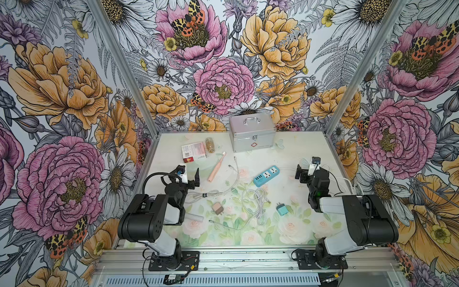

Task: Charge the electric toothbrush
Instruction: Pick up the plug from the center of the board.

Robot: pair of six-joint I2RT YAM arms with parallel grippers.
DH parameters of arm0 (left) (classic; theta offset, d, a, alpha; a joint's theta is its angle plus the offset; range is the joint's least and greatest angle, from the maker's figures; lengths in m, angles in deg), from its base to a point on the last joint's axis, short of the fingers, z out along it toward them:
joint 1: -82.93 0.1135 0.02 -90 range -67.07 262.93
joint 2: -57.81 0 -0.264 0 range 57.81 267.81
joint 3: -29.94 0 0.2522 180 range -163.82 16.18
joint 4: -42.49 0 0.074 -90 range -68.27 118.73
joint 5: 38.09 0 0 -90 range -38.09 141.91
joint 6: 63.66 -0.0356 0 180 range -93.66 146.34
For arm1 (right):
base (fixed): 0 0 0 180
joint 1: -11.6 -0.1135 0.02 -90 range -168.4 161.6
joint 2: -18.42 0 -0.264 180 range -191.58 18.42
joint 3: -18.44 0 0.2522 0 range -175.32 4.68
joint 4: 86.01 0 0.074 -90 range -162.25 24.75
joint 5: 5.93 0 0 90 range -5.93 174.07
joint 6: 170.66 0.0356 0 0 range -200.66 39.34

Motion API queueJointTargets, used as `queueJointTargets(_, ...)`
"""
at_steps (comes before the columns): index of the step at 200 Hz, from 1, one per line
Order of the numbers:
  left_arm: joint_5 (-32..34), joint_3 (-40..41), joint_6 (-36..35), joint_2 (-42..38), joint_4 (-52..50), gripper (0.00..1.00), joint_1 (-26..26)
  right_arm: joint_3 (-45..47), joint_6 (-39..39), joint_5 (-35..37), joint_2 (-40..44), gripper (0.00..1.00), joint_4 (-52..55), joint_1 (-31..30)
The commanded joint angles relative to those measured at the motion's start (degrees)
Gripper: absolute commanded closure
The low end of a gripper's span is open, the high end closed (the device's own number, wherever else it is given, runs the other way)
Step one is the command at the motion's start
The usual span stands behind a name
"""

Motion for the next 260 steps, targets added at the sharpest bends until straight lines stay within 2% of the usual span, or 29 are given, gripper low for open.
queueJointTargets(1,1.1,1.1,0.1,-0.5,0.7,0.01,0.2,-0.6,0.5,-0.4,-0.4,0.0,-0.7,0.3)
queueJointTargets(141,1.4,1.9,0.0,0.0,2.7,0.01,0.0,-0.7,0.5,-0.5,-0.4,0.0,-0.7,0.3)
queueJointTargets(152,3.1,2.7,0.7,0.4,4.6,0.01,0.0,-0.7,0.5,-0.4,-0.4,0.0,-0.7,0.3)
queueJointTargets(163,7.9,4.0,2.7,1.8,9.0,0.01,0.2,-0.6,0.5,-0.4,-0.4,0.0,-0.7,0.3)
queueJointTargets(184,11.2,2.8,7.5,0.8,5.7,0.01,2.9,-0.7,0.5,-0.4,-0.3,0.0,-0.8,0.3)
queueJointTargets(201,13.2,4.7,9.5,0.4,9.0,0.01,3.8,-3.3,0.8,0.0,1.9,0.0,5.6,0.3)
queueJointTargets(232,10.9,6.7,9.4,-5.6,7.9,0.01,4.6,-10.2,2.8,2.5,7.0,0.0,22.5,0.3)
queueJointTargets(245,10.1,6.4,9.8,-10.5,2.6,0.01,5.0,-12.3,6.4,4.7,9.4,0.0,28.3,0.4)
queueJointTargets(260,5.7,4.2,8.4,-17.7,-7.5,0.01,5.2,-15.3,12.3,4.3,12.9,0.0,36.2,1.5)
